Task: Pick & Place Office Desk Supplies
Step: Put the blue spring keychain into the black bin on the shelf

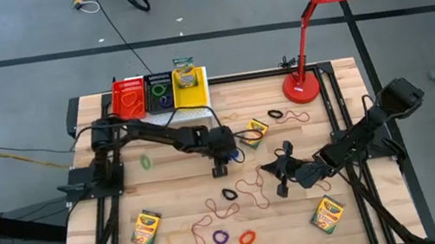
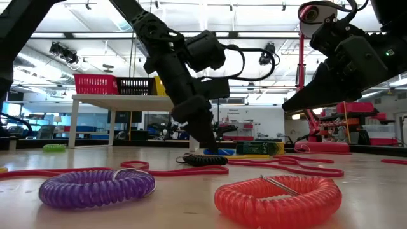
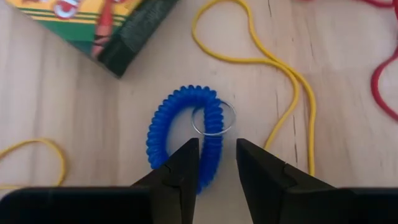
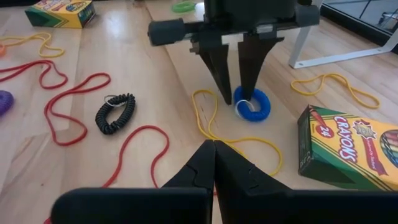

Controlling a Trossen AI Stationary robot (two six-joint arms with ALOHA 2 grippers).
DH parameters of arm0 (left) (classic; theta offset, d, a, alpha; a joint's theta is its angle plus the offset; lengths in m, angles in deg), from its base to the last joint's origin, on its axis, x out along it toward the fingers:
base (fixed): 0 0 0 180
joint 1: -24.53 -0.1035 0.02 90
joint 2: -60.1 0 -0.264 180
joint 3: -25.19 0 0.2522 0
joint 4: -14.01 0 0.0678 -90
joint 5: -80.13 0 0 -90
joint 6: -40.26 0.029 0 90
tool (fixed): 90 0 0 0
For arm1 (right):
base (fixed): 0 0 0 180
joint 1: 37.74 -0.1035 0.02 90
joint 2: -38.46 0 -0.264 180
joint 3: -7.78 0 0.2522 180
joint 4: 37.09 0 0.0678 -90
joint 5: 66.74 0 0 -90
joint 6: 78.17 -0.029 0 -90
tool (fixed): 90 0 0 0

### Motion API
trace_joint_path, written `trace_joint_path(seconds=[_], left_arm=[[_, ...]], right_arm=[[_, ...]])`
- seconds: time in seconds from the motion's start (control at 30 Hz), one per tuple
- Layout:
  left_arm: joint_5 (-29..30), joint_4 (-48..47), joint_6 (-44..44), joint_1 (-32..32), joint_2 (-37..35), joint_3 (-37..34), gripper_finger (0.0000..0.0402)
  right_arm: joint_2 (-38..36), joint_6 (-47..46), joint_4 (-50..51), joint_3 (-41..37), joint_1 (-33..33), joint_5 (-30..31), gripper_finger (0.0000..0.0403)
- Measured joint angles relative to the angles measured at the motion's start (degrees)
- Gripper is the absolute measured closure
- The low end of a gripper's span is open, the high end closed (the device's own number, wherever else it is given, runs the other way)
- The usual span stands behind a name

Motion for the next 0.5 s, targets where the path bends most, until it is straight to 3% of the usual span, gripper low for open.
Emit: trace_joint_path(seconds=[0.23,0.5], left_arm=[[0.10,-0.09,0.04,0.11,1.63,0.22,0.0294],[4.34,-11.10,-0.03,2.87,-5.42,0.02,0.0385]], right_arm=[[0.00,0.00,0.00,0.00,0.00,-0.02,0.0394],[0.00,0.00,0.13,0.00,0.00,-0.02,0.0394]])
